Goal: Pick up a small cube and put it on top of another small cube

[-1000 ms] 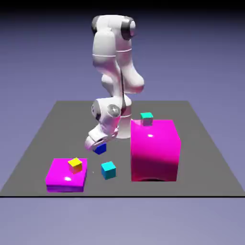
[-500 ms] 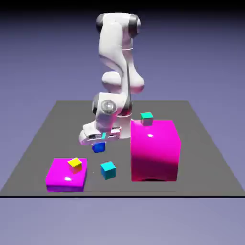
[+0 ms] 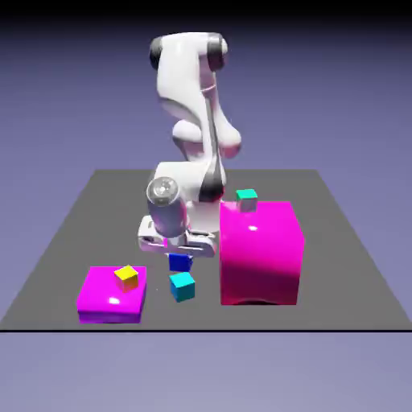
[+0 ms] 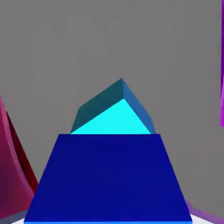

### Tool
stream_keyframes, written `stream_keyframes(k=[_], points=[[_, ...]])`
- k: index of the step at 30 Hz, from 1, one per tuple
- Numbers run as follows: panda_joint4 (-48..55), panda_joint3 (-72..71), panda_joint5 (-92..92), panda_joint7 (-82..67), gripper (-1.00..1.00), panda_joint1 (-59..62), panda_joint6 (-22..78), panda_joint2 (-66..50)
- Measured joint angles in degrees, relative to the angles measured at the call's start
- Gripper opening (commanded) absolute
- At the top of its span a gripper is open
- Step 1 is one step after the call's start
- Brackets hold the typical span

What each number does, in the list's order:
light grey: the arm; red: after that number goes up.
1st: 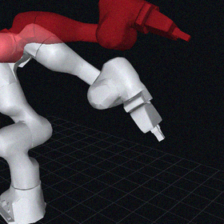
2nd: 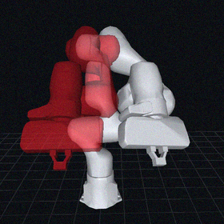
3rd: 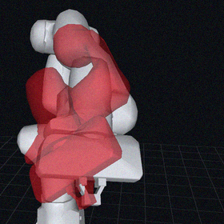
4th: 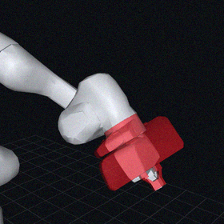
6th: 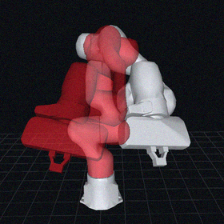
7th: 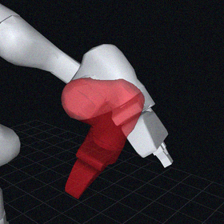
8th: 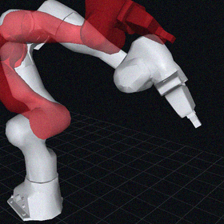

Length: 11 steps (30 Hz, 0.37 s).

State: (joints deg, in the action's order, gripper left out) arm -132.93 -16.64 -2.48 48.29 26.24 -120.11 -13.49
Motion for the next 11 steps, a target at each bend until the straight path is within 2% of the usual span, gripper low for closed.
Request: stream_keyframes(k=[10,11], points=[[-2.96,20.67,4.9,-3.86,-1.0,-20.75,-6.73,-2.9],[-3.12,21.79,5.17,-4.07,1.0,-21.87,-7.09,-3.06]])
